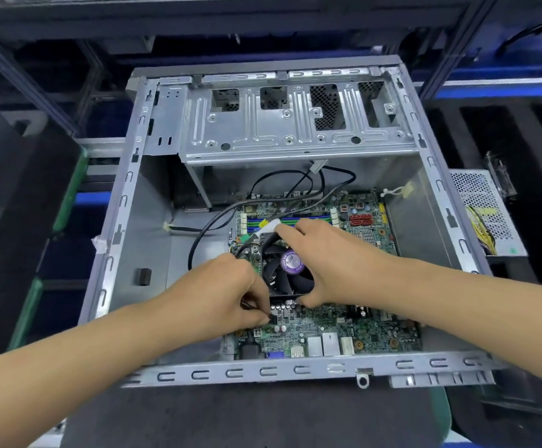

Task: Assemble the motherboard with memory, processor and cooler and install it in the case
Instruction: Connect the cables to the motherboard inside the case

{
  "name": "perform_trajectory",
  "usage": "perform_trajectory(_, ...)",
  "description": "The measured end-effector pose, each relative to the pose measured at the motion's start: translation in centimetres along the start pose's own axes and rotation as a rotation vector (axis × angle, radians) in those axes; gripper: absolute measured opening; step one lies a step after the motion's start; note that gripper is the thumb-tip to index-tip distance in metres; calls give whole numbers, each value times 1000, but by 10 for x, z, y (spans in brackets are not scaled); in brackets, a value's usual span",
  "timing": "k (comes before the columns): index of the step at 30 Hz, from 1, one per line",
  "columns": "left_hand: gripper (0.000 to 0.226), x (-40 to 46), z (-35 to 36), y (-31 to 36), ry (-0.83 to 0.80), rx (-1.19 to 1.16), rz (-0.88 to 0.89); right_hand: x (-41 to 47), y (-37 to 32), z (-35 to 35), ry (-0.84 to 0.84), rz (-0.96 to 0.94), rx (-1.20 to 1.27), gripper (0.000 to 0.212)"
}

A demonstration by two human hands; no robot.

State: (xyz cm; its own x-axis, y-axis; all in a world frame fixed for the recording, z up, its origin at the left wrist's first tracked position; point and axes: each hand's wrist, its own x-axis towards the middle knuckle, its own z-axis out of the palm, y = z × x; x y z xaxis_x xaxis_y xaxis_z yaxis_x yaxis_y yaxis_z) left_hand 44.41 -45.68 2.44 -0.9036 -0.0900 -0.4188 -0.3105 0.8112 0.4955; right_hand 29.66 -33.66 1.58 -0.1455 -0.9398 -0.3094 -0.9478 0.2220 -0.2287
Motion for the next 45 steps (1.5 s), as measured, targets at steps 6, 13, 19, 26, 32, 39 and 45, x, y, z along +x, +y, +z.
perform_trajectory(6, 6, -2, -1, 0, 9, -21, 11, 12, 4, -5, 22, -9, 19, 100)
perform_trajectory(13, 5, 3, 2, -3, 52, -29, -69, 24, 14, -5, 60, -11, 48, 106)
perform_trajectory(19, 4, 9, 6, -10, 70, 43, -126, 25, 20, -2, 77, -15, 83, 106)
perform_trajectory(26, 6, 7, 12, -13, -14, 121, -128, 26, 23, 1, 86, -20, 87, 108)
perform_trajectory(32, 9, 11, 18, -8, 12, 292, -110, 25, 23, 3, 103, -23, 84, 106)
perform_trajectory(39, 5, 14, 17, -6, 13, 282, -125, 26, 22, 2, 94, -21, 85, 109)
perform_trajectory(45, 5, 14, 17, -7, 14, 279, -109, 27, 22, 3, 106, -20, 74, 109)
